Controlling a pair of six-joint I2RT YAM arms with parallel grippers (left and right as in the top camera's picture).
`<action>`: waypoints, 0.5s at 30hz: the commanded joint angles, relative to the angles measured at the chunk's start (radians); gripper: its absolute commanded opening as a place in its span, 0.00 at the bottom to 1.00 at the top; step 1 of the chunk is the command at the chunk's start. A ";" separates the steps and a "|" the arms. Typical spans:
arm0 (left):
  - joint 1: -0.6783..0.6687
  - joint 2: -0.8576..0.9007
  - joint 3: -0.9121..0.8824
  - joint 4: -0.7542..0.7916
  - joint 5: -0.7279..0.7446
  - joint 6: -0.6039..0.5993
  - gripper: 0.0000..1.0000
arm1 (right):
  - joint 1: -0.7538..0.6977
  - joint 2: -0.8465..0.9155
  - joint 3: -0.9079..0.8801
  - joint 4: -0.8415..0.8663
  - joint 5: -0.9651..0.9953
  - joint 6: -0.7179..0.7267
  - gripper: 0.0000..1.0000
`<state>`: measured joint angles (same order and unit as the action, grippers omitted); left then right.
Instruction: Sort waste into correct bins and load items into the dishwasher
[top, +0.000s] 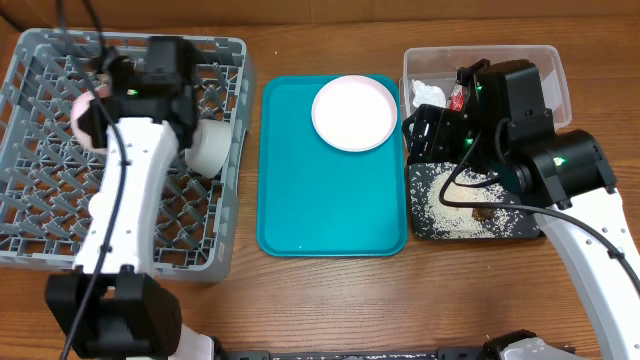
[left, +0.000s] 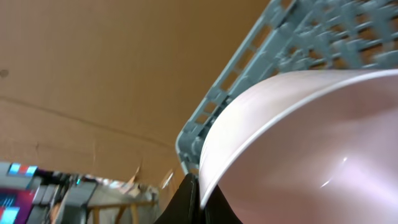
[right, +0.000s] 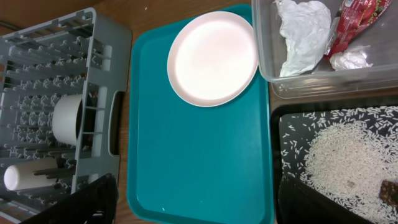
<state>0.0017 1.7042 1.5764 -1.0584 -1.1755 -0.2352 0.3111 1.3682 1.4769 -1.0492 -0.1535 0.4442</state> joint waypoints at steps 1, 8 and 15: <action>0.061 0.058 -0.004 0.025 -0.015 0.015 0.04 | -0.001 0.004 0.009 0.003 -0.005 -0.002 0.84; 0.102 0.203 -0.004 0.058 0.068 0.034 0.04 | -0.001 0.004 0.009 0.004 -0.005 -0.002 0.84; 0.085 0.286 -0.004 0.121 0.068 0.079 0.04 | -0.001 0.004 0.009 0.003 -0.005 -0.002 0.84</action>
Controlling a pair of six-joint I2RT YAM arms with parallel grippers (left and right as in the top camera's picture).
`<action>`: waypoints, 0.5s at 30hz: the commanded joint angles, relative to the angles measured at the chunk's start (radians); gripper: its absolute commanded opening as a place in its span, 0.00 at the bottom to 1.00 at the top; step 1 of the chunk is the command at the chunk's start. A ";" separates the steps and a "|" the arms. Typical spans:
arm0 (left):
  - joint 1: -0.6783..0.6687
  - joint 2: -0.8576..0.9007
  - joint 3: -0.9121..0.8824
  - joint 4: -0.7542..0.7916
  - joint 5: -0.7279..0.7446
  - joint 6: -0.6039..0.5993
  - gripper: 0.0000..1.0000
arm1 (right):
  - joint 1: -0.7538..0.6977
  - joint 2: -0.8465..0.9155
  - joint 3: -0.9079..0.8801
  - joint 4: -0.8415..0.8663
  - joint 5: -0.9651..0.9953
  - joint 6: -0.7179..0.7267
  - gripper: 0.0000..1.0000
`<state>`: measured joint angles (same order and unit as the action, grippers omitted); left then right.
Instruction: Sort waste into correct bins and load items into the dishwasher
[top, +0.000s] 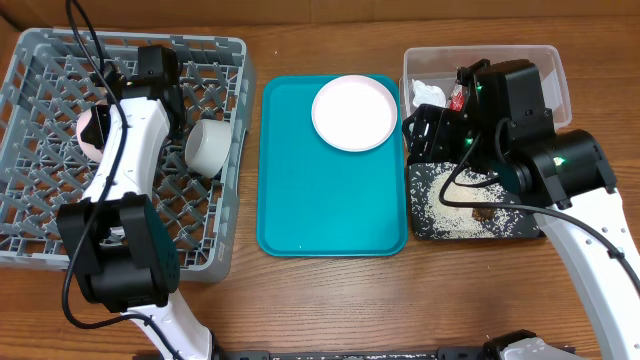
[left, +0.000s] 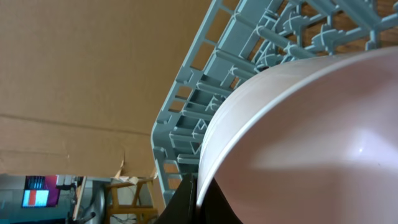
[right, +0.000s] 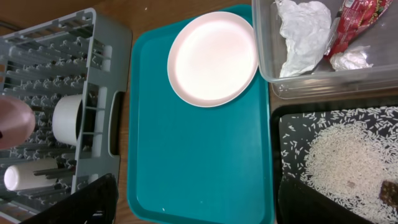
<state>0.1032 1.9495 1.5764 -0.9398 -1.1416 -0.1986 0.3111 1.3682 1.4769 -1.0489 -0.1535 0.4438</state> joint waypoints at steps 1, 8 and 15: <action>-0.023 0.048 -0.004 0.003 0.035 0.042 0.04 | -0.001 0.004 0.009 0.003 -0.005 -0.002 0.84; -0.101 0.053 -0.004 0.002 -0.020 0.042 0.04 | -0.001 0.004 0.009 0.011 -0.005 -0.002 0.84; -0.137 0.053 -0.004 -0.026 -0.056 0.050 0.04 | -0.001 0.004 0.009 0.010 -0.005 -0.002 0.84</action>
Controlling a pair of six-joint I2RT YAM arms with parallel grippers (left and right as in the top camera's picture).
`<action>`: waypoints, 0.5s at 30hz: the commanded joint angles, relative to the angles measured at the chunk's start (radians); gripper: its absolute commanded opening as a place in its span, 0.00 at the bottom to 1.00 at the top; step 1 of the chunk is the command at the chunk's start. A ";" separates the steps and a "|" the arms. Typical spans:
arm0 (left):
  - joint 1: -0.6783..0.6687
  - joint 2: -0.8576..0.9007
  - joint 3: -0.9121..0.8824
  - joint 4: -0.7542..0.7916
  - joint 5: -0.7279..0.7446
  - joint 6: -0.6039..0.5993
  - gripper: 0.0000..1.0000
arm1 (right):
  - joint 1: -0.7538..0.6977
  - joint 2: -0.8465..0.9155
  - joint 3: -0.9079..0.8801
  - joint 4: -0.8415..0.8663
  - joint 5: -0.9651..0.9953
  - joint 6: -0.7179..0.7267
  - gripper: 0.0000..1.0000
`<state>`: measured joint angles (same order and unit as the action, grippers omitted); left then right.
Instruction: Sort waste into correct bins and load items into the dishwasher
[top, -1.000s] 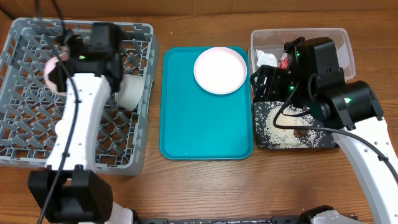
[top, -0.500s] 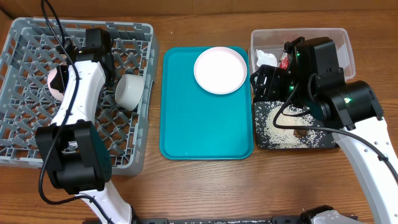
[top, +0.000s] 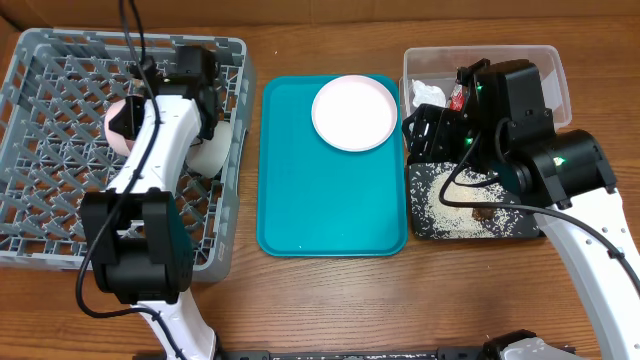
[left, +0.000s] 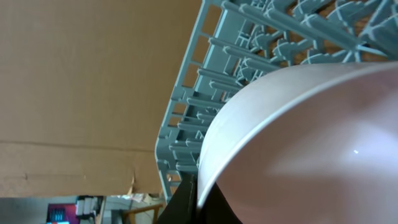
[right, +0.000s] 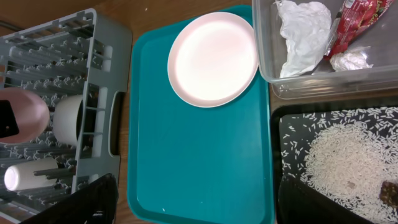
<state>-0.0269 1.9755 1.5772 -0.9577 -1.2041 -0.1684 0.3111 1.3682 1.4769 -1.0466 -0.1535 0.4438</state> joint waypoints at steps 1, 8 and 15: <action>-0.007 0.026 -0.005 -0.010 -0.027 0.019 0.04 | -0.001 0.004 0.009 0.006 -0.005 -0.002 0.84; 0.039 0.025 -0.005 -0.009 -0.138 0.020 0.04 | -0.001 0.004 0.009 -0.003 -0.005 -0.002 0.84; 0.072 0.026 -0.005 0.002 -0.051 0.019 0.04 | -0.001 0.004 0.009 -0.002 -0.005 -0.002 0.84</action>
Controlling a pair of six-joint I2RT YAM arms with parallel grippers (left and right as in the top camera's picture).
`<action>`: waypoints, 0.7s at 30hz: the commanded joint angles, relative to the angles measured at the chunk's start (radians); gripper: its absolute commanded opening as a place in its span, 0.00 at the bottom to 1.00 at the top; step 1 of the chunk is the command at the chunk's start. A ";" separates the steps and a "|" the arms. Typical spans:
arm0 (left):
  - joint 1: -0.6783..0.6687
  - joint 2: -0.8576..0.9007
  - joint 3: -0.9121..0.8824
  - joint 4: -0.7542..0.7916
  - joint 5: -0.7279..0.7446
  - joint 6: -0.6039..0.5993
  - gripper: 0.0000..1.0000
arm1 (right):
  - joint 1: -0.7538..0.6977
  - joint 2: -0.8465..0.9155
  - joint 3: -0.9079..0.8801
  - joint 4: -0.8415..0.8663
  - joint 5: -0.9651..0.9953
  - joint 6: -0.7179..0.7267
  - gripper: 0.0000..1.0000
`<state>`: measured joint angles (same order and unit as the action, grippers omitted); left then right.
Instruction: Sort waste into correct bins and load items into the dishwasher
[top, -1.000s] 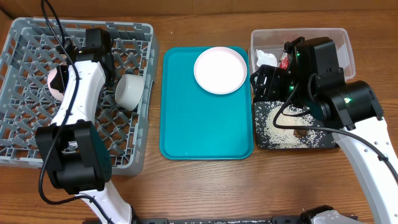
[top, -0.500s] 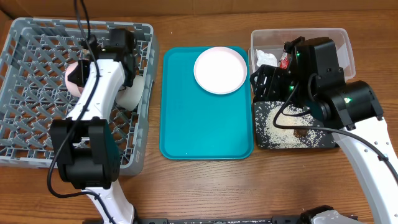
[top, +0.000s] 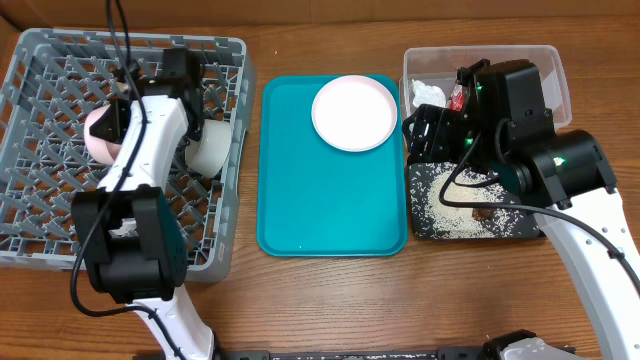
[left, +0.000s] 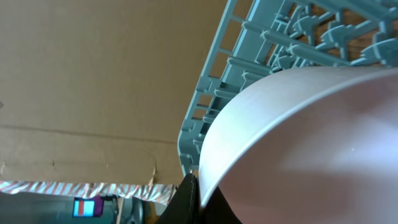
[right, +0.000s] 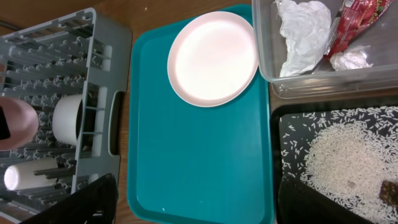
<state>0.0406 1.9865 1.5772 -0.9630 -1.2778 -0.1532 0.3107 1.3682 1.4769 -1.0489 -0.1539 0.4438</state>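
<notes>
My left gripper (left: 200, 198) is shut on the rim of a pink bowl (top: 100, 130), held on edge over the grey dish rack (top: 50, 215). The bowl (left: 298, 143) fills the left wrist view, with rack pegs behind it. A white cup (top: 208, 145) lies on its side in the rack at its right edge; a second white cup (right: 22, 177) shows in the right wrist view. A white plate (top: 354, 112) rests on the teal tray (top: 330, 210). My right gripper (right: 193, 208) hangs open above the tray's right side, holding nothing.
A clear bin (top: 555, 70) at the back right holds crumpled white paper (right: 301, 34) and a red wrapper (right: 360, 18). In front of it a black tray (top: 470, 215) holds spilled rice. The wooden table lies around them.
The left gripper with the pink bowl has shifted a little to the left over the rack. The right arm has not moved.
The left gripper held the pink bowl over the rack's left part. It stayed there a moment later, then stood further right near the white cup, and now is back to the left. The bowl stayed gripped throughout; the right arm kept still.
</notes>
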 joint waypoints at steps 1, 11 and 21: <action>0.003 0.014 -0.005 0.010 0.022 0.004 0.04 | -0.001 0.004 0.009 0.001 -0.005 -0.002 0.84; -0.066 0.014 -0.005 0.014 0.067 0.004 0.04 | -0.001 0.004 0.009 0.006 -0.005 -0.002 0.84; -0.101 0.014 -0.005 -0.034 0.184 0.004 0.28 | -0.001 0.004 0.009 0.000 -0.005 -0.002 0.84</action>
<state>-0.0422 1.9865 1.5772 -0.9844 -1.1843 -0.1486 0.3107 1.3682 1.4765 -1.0489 -0.1535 0.4438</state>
